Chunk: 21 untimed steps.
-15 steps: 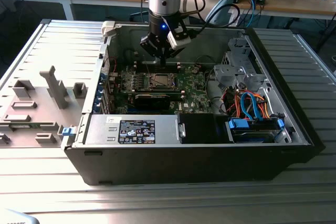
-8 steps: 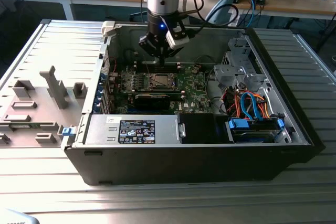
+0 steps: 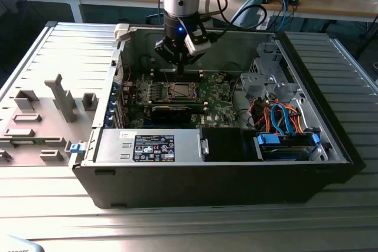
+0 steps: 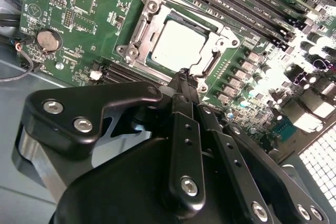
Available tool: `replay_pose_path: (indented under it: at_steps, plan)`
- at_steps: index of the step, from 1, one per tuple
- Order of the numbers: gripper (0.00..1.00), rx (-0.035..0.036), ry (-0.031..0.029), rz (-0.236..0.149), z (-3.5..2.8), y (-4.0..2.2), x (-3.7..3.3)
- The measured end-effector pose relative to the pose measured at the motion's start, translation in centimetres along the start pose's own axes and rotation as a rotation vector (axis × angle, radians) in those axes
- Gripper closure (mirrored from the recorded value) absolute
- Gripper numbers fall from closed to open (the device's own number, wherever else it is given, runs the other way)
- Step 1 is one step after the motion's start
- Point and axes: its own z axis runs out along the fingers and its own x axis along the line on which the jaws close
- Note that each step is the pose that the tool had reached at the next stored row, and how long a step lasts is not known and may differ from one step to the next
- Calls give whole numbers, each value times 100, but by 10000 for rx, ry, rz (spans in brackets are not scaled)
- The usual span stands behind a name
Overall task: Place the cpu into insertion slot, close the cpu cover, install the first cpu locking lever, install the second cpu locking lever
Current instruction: 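Install the first cpu locking lever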
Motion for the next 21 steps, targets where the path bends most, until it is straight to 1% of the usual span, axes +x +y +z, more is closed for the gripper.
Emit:
replay_pose_path:
  at_steps: [13,21]
  plan:
    - [89,0,0,1,-1,-1,24]
    - [89,-1,0,1,-2,-3,59]
